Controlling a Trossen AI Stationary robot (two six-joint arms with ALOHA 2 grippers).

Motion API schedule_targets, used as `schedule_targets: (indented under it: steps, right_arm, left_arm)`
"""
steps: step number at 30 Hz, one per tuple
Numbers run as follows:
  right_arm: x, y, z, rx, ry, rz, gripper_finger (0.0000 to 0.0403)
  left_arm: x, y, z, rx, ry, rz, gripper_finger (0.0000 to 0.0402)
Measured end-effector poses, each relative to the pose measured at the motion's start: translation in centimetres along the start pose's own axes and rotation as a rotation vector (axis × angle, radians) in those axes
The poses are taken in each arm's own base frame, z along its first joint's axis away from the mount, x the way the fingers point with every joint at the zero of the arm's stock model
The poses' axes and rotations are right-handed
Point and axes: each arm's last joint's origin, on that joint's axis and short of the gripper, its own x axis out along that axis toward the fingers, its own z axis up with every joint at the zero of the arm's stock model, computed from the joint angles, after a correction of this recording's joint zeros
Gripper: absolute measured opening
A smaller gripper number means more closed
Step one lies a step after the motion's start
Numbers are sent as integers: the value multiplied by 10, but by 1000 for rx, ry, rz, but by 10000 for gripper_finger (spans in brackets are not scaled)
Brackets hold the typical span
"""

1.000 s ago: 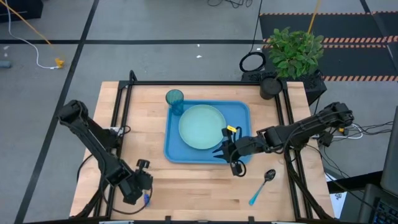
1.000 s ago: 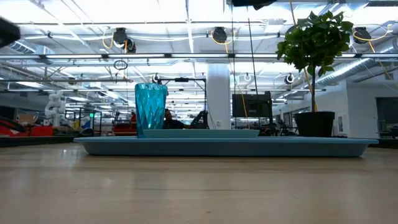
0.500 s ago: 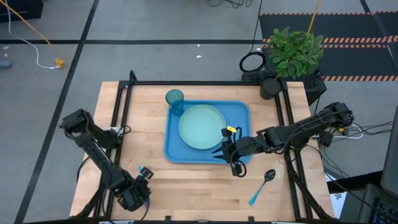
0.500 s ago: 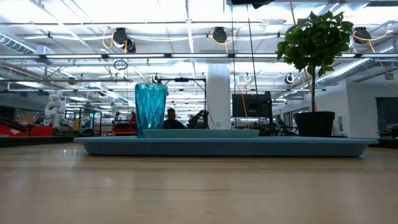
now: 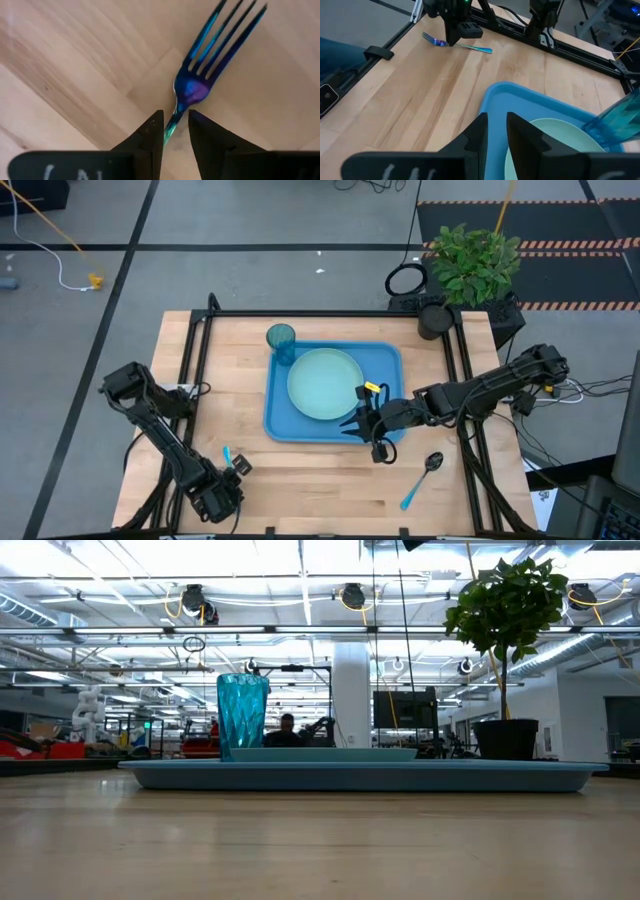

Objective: Pick and place plate/cup/fork/spoon on tray
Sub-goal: Put the blue fork on the blue serving tray

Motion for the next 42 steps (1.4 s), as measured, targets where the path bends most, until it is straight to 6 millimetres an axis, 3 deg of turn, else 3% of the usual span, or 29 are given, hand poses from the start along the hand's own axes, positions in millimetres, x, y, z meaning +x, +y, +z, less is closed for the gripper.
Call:
schedule_targets:
  steps: [7, 24, 42]
  right_arm:
    - [0, 0, 0, 0, 0, 0, 64]
    - [0, 0, 0, 1, -1, 1, 64]
    - [0, 0, 0, 24, -3, 1, 64]
  left_arm:
    - [-7, 3, -2, 28, -3, 1, 93]
    - [7, 4, 1, 167, 22, 6, 92]
    - [8, 8, 2, 155, 16, 34, 92]
